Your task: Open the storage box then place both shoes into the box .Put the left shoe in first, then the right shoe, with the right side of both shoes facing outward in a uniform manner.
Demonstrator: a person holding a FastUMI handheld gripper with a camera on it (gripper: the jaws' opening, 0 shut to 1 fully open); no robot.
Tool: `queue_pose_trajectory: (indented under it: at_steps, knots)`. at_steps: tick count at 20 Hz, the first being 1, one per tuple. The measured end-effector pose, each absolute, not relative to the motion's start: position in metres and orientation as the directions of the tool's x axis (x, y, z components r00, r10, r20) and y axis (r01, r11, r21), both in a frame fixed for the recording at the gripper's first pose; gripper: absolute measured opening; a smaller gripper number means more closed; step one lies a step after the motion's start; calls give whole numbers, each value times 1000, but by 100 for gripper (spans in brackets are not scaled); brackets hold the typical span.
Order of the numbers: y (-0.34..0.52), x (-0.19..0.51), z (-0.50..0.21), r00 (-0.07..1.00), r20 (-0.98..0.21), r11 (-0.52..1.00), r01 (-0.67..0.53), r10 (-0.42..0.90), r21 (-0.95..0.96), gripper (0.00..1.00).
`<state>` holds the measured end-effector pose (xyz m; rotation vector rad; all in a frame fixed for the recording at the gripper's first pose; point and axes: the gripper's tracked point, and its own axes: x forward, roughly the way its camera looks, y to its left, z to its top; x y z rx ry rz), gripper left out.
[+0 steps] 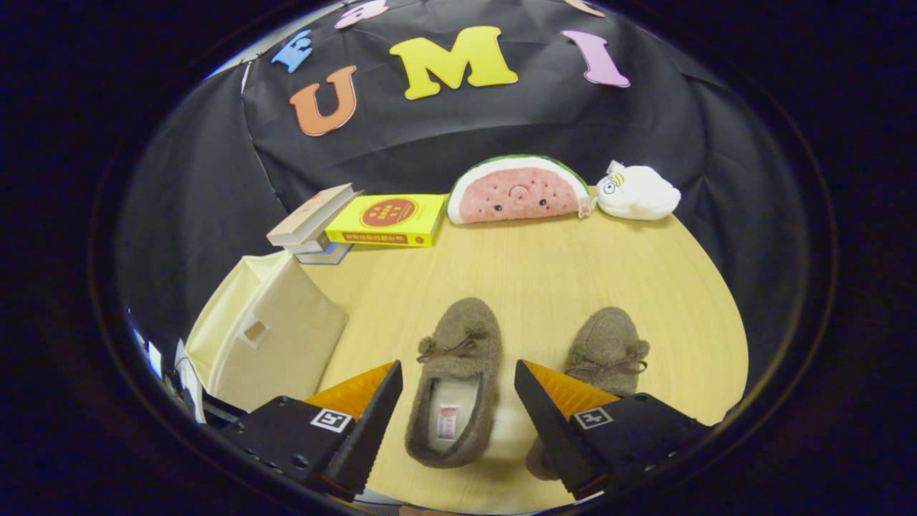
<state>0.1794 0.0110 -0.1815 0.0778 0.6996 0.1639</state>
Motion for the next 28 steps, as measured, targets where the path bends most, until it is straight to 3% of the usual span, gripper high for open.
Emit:
queue_pose_trajectory:
  at_steps: [8,10,13,15,20,24,26,28]
  knots:
    - [-4,178,-229,729,-680,997,-50,80,64,96]
    - [-7,177,-238,719,-693,999,-30,48,38,81]
    - [-15,180,-247,706,-708,999,9,20,37,71]
    - [-12,181,-252,695,-718,998,14,36,63,55]
    - [0,188,-262,613,-786,997,-55,76,53,46]
    - [2,188,-260,534,-841,994,-101,83,34,23]
    - [1,194,-259,510,-858,994,-106,63,10,5]
    - [0,194,-259,471,-880,996,-92,55,13,1]
